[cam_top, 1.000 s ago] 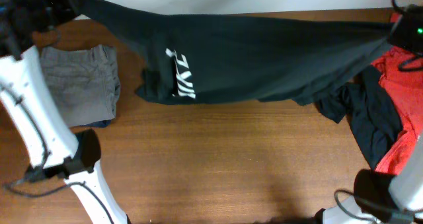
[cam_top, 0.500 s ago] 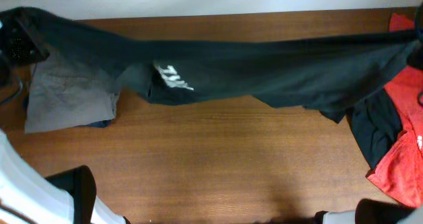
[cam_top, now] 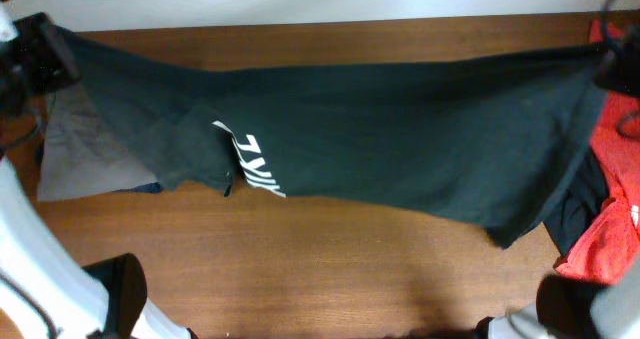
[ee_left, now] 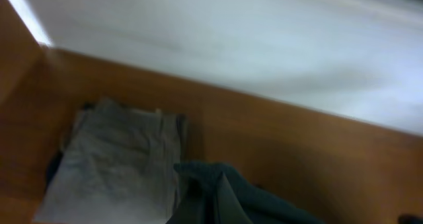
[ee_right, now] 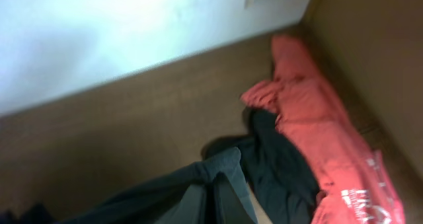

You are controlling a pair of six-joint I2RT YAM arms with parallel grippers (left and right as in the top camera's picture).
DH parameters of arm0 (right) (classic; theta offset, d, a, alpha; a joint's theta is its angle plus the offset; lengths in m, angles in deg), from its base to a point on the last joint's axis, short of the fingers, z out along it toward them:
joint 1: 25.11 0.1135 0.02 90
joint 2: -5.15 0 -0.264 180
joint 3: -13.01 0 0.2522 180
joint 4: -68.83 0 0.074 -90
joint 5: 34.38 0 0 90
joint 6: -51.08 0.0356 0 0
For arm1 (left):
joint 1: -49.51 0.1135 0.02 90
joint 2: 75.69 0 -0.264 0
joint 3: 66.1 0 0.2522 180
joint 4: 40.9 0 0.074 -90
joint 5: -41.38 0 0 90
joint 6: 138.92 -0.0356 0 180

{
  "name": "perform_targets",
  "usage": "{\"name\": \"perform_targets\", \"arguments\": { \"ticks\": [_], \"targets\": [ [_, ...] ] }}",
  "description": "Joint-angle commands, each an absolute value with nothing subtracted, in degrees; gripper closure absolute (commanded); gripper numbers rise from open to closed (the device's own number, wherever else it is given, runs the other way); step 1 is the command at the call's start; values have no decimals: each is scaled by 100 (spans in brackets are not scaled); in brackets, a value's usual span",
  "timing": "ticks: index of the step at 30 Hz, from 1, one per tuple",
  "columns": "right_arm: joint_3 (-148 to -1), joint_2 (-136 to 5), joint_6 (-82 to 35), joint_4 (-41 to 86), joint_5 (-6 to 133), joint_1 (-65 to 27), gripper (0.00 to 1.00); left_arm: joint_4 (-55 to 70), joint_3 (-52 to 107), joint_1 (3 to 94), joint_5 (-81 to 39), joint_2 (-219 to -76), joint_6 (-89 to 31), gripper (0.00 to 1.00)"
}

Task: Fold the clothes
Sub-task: 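Lift the sweatshirt high with both grippers and shake it out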

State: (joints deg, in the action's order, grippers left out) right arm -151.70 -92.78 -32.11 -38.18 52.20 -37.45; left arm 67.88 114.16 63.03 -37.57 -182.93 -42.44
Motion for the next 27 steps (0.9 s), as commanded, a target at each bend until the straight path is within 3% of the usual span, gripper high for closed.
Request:
{"name": "perform_targets", "arguments": {
  "ticks": [1, 6, 9, 17, 22, 27],
  "targets": [
    [-15168, -9945, -3449, -3904, 5458, -3793, 96, 6530, 10743, 6089, -3927, -18673, -4463, 100],
    [-15168, -10911, -3615, -3799, 5714, -3793, 96, 5658, 9956, 5713, -4043, -19226, -4583, 100],
    [-15168, -11339, -3611, -3073, 5756, -3793, 96, 4746, 9825, 5523, -4281, -19635, -4867, 100],
    [-15666, -11101, -2916, -1360, 5270, -3795, 96, 2392, 10319, 5525, -4810, -19624, -4721, 100],
    [-15972, -10987, -2944, -1707, 4921, -3795, 96, 2421, 11064, 5656, -4994, -19598, -4730, 100],
    [-15878, -10996, -2966, -2557, 4499, -3795, 96, 3627, 11169, 5545, -4782, -19600, -4727, 100]
  ]
}}
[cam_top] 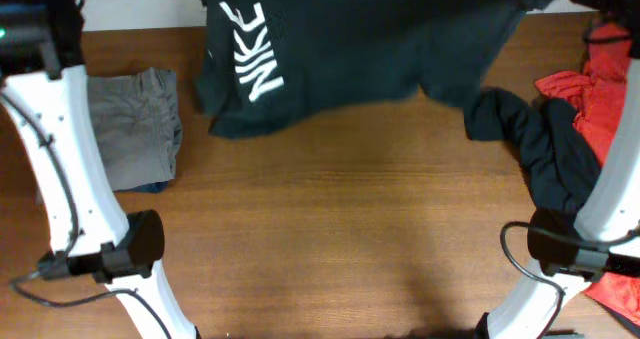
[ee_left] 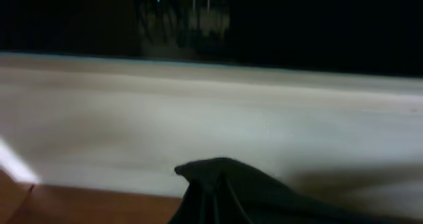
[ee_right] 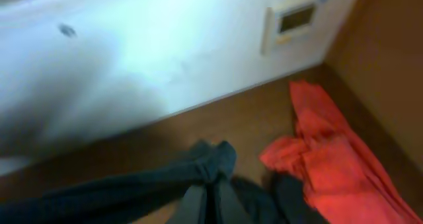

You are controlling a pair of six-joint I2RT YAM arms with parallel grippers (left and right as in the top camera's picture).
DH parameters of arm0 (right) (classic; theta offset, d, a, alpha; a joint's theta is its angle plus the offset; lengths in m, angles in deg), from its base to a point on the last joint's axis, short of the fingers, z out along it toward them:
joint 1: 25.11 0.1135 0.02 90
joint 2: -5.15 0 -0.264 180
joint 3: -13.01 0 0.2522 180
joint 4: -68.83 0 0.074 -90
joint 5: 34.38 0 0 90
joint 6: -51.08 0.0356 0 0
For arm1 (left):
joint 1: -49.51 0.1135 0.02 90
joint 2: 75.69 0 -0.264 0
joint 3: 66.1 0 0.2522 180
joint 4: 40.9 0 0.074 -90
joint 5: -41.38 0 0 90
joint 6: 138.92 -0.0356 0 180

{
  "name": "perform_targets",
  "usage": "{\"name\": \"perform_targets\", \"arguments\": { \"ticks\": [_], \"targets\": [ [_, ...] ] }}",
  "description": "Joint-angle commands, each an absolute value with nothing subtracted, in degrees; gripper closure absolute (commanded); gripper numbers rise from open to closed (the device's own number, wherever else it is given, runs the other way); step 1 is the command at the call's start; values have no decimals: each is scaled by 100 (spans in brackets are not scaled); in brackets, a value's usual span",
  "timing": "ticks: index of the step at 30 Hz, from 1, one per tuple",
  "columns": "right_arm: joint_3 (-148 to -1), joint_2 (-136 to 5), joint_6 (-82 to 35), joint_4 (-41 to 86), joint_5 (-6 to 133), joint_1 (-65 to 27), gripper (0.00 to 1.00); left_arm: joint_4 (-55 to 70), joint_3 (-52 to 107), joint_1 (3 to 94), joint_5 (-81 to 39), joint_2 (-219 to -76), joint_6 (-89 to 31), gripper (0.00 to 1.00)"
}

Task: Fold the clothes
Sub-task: 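Lift the sweatshirt high with both grippers and shake it out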

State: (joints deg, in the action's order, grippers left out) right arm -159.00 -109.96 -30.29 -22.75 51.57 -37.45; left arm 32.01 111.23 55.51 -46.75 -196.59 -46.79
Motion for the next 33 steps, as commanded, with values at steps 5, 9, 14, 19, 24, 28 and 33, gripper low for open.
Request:
{"name": "perform_targets", "arguments": {
  "ticks": [5, 9, 14, 19, 24, 28, 33],
  "targets": [
    [-15725, -11031, -2964, -3165, 4324, -3798, 96, 4849, 11084, 5400, -4697, -19637, -4730, 100],
    [-15732, -10832, -2966, -3169, 4446, -3789, 96, 4797, 11189, 5459, -4692, -19497, -4730, 100],
    [-15795, -10010, -2966, -3130, 4459, -3828, 96, 4860, 11504, 5595, -4692, -18907, -4730, 100],
    [-15795, -9048, -2964, -3036, 4462, -4014, 96, 4996, 11582, 5761, -4692, -17974, -4730, 100],
    [-15793, -8253, -3082, -2708, 4451, -4294, 96, 5044, 11582, 5857, -4701, -17203, -4734, 100],
    [-15793, -8080, -3117, -2520, 4442, -4486, 96, 4965, 11582, 5875, -4872, -16953, -4727, 100],
    [-15765, -8519, -3115, -2579, 4549, -4512, 96, 4958, 11482, 5872, -4880, -17150, -4725, 100]
  ]
}}
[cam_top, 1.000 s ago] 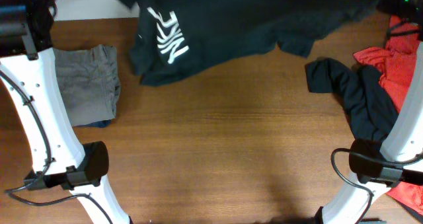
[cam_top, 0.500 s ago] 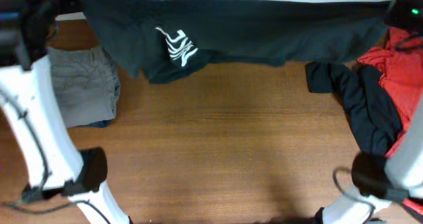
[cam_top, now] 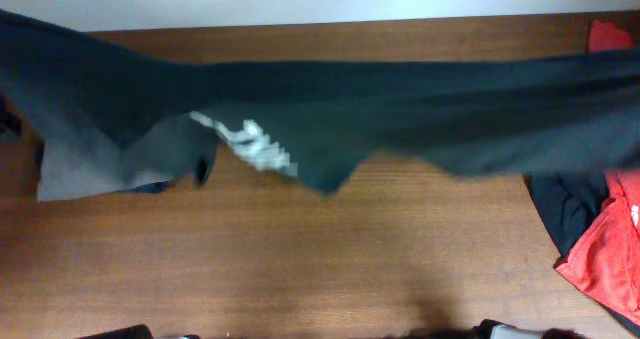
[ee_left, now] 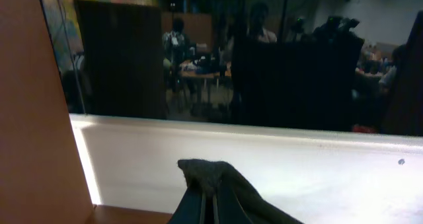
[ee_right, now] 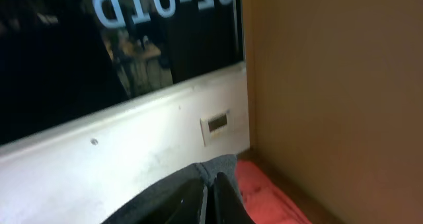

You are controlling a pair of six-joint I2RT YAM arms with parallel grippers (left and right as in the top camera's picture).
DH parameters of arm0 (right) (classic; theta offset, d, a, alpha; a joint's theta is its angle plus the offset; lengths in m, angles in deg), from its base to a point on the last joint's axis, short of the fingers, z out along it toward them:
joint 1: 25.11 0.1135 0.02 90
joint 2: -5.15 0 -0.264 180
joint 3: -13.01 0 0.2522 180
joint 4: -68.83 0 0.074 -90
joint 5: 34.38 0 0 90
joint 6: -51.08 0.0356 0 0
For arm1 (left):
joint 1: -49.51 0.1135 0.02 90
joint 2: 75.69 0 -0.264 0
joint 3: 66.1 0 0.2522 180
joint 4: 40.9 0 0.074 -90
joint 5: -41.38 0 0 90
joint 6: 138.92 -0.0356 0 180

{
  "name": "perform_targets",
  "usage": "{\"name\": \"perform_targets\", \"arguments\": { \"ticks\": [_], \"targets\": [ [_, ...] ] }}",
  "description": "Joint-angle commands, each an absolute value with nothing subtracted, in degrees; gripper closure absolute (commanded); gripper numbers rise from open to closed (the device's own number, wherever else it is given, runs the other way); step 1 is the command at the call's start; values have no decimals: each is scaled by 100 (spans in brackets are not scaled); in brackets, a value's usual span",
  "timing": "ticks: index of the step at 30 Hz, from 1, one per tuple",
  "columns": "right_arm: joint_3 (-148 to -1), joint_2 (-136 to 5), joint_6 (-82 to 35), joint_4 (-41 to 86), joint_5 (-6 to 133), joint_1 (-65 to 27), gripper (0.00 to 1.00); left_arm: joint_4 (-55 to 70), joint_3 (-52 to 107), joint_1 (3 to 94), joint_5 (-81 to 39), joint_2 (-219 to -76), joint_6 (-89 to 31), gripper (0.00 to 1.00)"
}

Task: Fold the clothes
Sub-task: 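Lift the sweatshirt high with both grippers and shake it out, then lay the sweatshirt flat on the table center with both grippers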

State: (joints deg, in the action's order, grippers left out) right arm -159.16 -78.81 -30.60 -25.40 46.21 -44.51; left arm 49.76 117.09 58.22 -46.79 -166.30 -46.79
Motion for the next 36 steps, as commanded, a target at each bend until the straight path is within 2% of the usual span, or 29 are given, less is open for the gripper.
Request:
{"name": "perform_targets", "arguments": {
  "ticks": [1, 11, 15, 19, 23, 27, 36],
  "targets": [
    [-15760, -8686, -3115, -2621, 4623, -4512, 96, 4950, 11442, 5872, -4878, -17233, -4725, 100],
    [-15760, -10908, -3119, -2791, 5677, -4473, 96, 4635, 11163, 5862, -4146, -18818, -4723, 100],
    [-15760, -11485, -3112, -2343, 5976, -4307, 96, 3391, 11163, 5853, -4100, -19541, -4699, 100],
    [-15887, -11372, -2959, -1729, 5884, -3957, 96, 1689, 11178, 5853, -4085, -19771, -4238, 100],
    [-16320, -10884, -2964, -1519, 4676, -3642, 96, 1153, 11580, 5866, -4091, -19379, -4201, 100],
    [-16407, -10550, -3139, -1788, 4481, -3686, 96, 1842, 11670, 5866, -4089, -18905, -4701, 100],
    [-15900, -10793, -3136, -3692, 4422, -3837, 96, 5662, 11521, 5514, -4065, -18938, -4815, 100]
  ]
}}
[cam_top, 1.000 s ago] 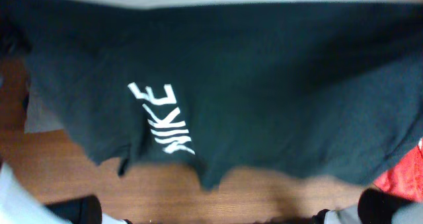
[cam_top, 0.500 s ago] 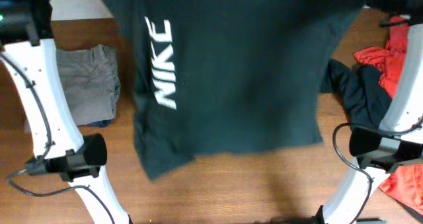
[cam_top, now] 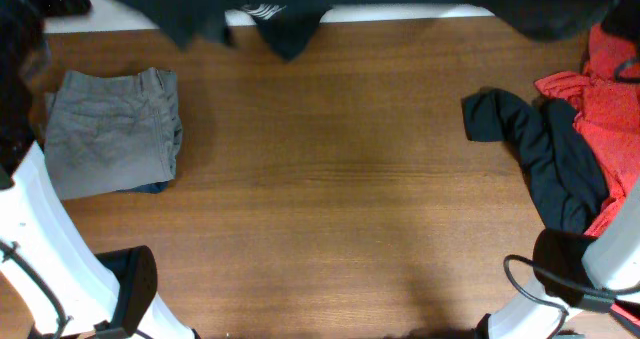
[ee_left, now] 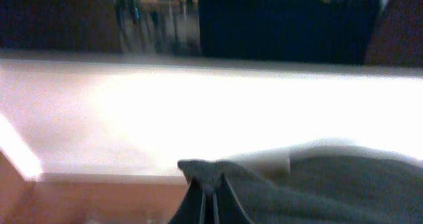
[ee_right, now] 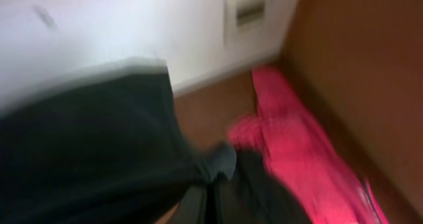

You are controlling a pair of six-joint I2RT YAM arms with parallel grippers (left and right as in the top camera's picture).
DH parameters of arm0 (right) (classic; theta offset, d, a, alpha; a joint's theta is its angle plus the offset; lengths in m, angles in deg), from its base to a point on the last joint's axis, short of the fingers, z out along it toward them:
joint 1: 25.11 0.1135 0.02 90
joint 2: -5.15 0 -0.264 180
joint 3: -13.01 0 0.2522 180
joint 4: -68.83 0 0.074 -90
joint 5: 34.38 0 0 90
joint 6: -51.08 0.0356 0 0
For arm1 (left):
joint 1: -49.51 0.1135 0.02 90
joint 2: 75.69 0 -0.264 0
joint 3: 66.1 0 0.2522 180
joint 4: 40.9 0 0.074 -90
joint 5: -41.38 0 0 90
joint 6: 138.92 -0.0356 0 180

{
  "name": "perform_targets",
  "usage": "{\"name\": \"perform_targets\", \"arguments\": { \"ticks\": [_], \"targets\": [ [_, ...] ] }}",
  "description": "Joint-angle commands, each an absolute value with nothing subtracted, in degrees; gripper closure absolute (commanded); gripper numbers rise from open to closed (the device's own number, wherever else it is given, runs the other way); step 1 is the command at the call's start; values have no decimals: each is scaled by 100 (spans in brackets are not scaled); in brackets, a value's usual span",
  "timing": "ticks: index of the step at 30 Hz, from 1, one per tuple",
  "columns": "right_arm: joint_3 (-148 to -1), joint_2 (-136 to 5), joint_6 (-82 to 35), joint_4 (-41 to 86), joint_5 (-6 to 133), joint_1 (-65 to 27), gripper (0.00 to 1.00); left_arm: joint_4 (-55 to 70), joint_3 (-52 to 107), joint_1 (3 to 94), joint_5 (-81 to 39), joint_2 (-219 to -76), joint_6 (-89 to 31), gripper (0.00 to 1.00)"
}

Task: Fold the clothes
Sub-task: 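Lay the sweatshirt flat on the table center with both grippers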

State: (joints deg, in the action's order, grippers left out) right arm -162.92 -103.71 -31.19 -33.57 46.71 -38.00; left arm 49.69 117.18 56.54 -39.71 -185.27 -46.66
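Observation:
A dark T-shirt with white lettering is stretched along the table's far edge, held up by both arms, mostly past the overhead view's top. My left gripper is shut on a bunched corner of the dark T-shirt. My right gripper is shut on the other corner of the dark T-shirt. In the overhead view both grippers sit at the top corners, largely out of view.
Folded grey shorts lie at the left on the wooden table. A black garment and a red one lie in a heap at the right. A white wall runs behind the table's far edge.
The shirt hung spread over the table's back half; now it is at the far edge, near the top of the overhead view. Both wrist cameras now look lower, at wall and table.
Both grippers held the dark shirt stretched low across the table. Then it was up at the far side with its lettering showing. Then it spread wide over the back half. Now it is back at the far edge, both grippers shut on it throughout.

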Motion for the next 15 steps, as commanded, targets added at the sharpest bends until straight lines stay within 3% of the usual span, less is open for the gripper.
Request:
{"name": "perform_targets", "arguments": {
  "ticks": [1, 5, 10, 15],
  "targets": [
    [-15758, -10843, -3136, -3821, 4420, -3837, 96, 5973, 11453, 5451, -4063, -19019, -4815, 100],
    [-14571, -10913, -3136, -4225, 4420, -3837, 96, 6939, 11025, 5191, -4061, -19502, -4861, 100],
    [-13111, -10913, -3134, -4201, 4420, -3837, 96, 6956, 10046, 4941, -3593, -19688, -5162, 100],
    [-12112, -10913, -3073, -4113, 4444, -3837, 96, 6956, 8833, 4740, -3873, -19688, -5204, 100]
  ]
}}
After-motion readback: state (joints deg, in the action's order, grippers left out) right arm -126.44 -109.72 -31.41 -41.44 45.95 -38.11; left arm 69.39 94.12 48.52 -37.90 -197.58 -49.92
